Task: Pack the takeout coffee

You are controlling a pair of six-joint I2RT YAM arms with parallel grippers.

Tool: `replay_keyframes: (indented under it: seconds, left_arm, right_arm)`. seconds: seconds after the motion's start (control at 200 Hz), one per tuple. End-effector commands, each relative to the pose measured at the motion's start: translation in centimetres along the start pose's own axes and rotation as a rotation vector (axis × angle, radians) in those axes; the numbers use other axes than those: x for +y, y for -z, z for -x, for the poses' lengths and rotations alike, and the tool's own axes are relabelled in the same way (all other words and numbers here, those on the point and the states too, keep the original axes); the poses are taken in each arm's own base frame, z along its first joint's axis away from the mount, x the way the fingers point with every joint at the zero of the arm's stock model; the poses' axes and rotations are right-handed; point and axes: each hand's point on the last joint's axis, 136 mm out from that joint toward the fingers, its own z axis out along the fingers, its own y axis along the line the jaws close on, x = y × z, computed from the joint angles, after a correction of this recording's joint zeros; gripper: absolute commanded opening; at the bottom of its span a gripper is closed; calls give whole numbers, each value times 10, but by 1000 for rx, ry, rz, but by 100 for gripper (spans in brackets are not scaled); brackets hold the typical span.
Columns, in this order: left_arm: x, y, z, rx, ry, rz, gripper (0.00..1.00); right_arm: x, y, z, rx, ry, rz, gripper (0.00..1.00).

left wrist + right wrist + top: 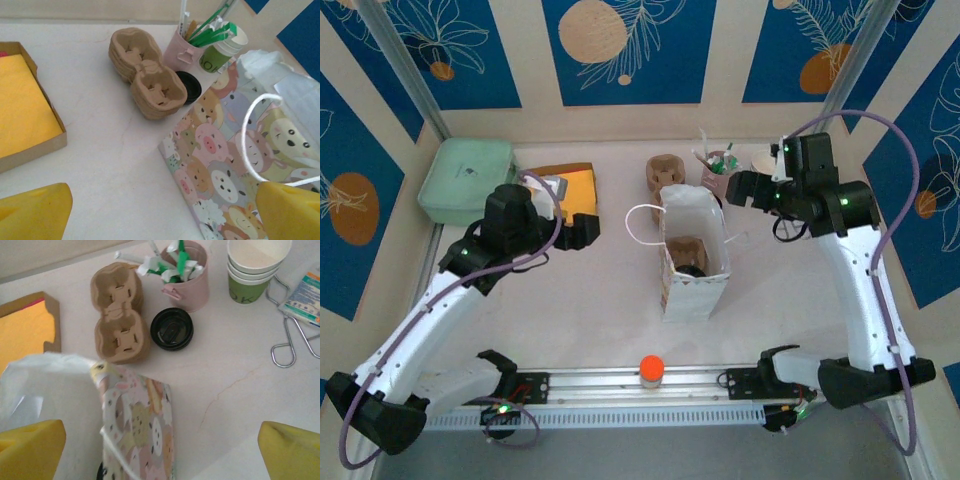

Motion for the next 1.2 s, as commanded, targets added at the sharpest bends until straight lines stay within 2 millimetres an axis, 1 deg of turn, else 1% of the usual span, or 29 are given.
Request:
replay_keyframes:
  seconds: [0.0, 0.08, 0.17, 0.22, 0.295, 0.46, 0.56, 0.84, 0.896, 0.931, 1.041, 1.056, 1.196]
  left_arm:
    - [5, 2, -10, 9, -2, 17, 95]
    - [9, 0, -19, 19, 8, 27, 94]
    - [13, -3, -28, 29, 18, 28, 94]
    - [14, -5, -32, 34, 30, 25, 94]
    - [14, -8, -36, 40, 45, 15, 94]
    - [14, -12, -43, 48, 66, -1, 93]
    - [14, -11, -44, 49, 68, -1, 93]
    - [17, -4, -48, 46, 71, 16, 92]
    - [18, -3, -48, 46, 70, 22, 92]
    - [18, -3, -49, 48, 69, 25, 92]
    - [20, -1, -50, 51, 66, 34, 92]
    - [19, 0, -49, 49, 65, 35, 92]
    - [20, 0, -50, 52, 60, 42, 92]
  right_arm:
    - [3, 0, 24, -39, -31, 58, 100]
    - [-2, -2, 34, -47, -65, 63, 96]
    - [-3, -10, 45, -48, -83, 78, 91]
    - [-3, -14, 50, -48, -90, 80, 86]
    - [-4, -26, 58, -32, -100, 74, 77]
    - [-4, -53, 75, 0, -119, 57, 64]
    - [-4, -72, 85, 20, -121, 49, 61]
    - [-16, -130, 111, 86, -97, -54, 54]
    - [-17, -142, 114, 100, -92, -66, 54]
    - [-17, -150, 115, 108, -91, -74, 51]
    - [-18, -169, 121, 121, -82, -95, 50]
    - [-18, -174, 120, 130, -82, -97, 50]
    - [-15, -198, 120, 154, -64, -110, 50]
